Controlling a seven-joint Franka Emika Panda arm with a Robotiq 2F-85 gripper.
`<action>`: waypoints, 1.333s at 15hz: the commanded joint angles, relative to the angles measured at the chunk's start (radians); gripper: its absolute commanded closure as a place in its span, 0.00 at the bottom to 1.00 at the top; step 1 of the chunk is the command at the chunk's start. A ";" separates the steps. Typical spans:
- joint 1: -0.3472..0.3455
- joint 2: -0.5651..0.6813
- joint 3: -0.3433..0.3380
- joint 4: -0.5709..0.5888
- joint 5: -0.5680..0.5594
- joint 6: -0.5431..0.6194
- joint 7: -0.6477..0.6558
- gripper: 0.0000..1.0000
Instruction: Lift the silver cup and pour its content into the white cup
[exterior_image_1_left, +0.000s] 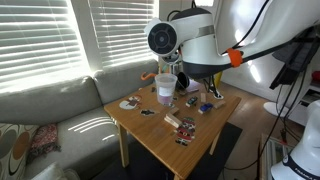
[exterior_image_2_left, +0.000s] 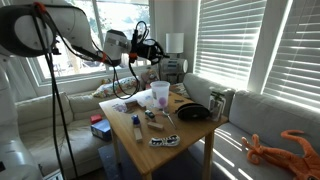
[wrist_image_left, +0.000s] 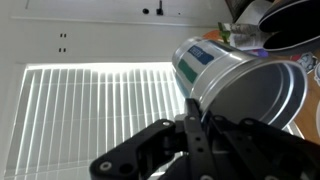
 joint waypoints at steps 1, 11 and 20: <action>-0.034 -0.074 -0.014 -0.004 0.172 0.002 0.021 0.99; -0.092 -0.210 -0.056 -0.010 0.430 -0.004 0.027 0.96; -0.130 -0.240 -0.115 -0.086 0.625 0.105 0.011 0.99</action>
